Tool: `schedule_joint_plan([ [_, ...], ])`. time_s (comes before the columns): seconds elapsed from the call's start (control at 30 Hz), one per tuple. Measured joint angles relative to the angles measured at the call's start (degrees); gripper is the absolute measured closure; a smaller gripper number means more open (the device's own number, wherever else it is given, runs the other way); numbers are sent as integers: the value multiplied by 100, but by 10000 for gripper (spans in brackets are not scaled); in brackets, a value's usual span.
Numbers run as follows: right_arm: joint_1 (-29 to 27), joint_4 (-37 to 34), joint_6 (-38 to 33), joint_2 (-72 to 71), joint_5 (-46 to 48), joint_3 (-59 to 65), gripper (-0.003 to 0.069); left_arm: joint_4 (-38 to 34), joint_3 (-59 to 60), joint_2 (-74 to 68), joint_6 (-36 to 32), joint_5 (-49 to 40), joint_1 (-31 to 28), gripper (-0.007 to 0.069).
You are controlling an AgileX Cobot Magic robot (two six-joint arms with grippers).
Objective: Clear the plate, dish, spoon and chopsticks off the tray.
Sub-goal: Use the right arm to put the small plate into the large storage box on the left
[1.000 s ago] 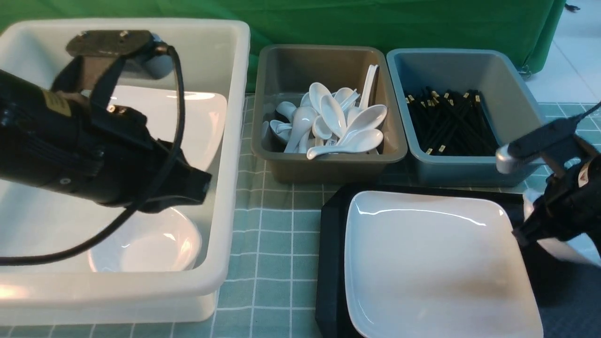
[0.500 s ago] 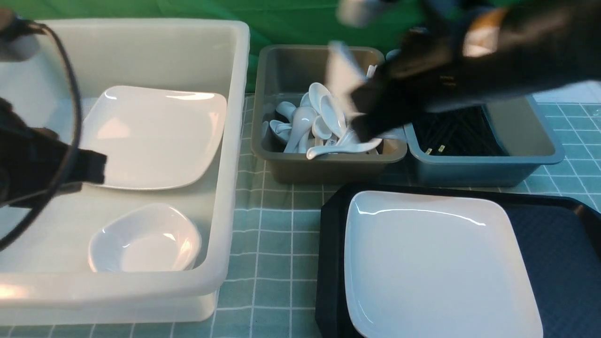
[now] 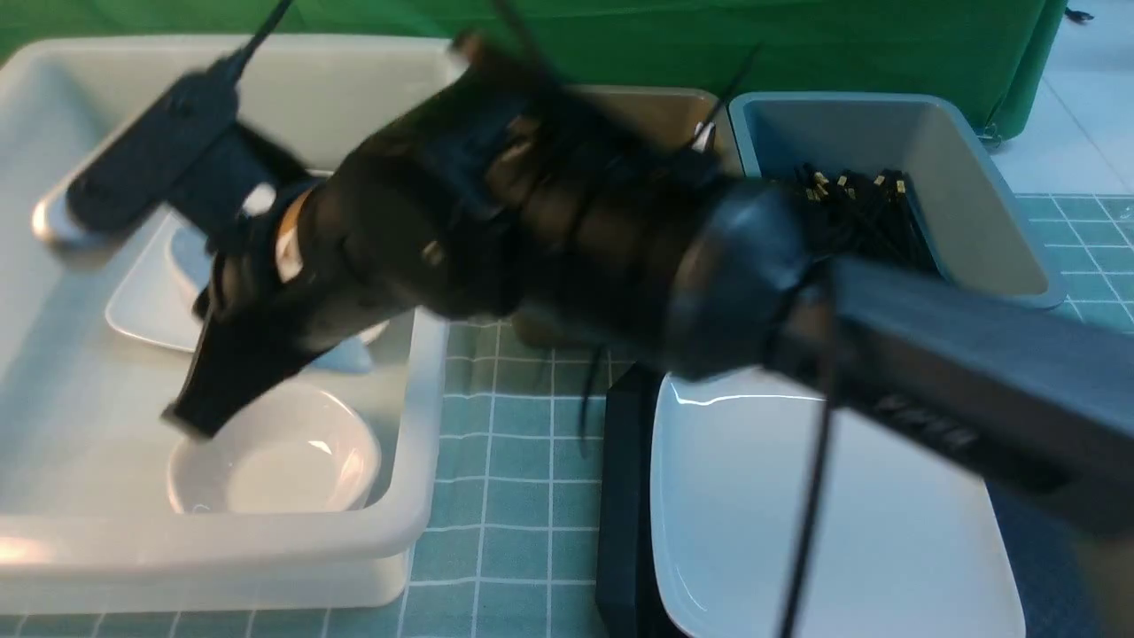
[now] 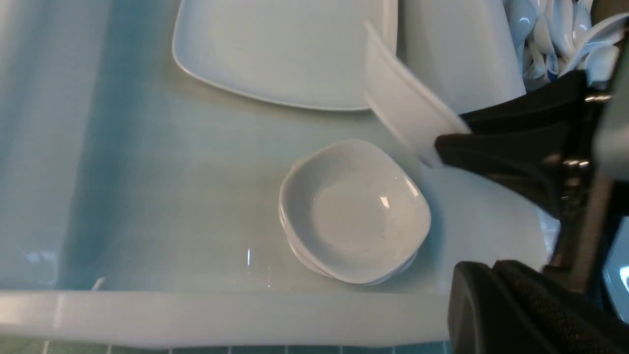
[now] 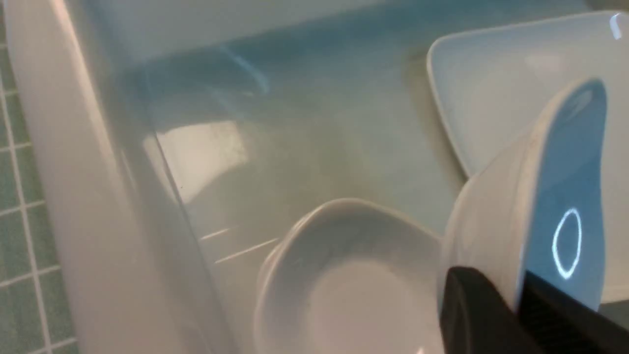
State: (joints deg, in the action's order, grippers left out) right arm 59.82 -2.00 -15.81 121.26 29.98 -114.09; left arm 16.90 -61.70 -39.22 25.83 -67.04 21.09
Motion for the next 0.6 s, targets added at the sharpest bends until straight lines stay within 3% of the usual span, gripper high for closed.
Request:
schedule_joint_plan([
  [0.2,168,0,-5,622,-18,-50,553,128,0,407,13,-223,0,615],
  [0.43,147,74,317,686,170,-75,207,128,0,449,14,-247,0,615],
  [0.53,145,80,491,436,483,-81,106,128,0,449,14,-236,0,614],
  [0.6,165,42,529,228,683,-81,82,122,0,449,14,-232,0,613],
])
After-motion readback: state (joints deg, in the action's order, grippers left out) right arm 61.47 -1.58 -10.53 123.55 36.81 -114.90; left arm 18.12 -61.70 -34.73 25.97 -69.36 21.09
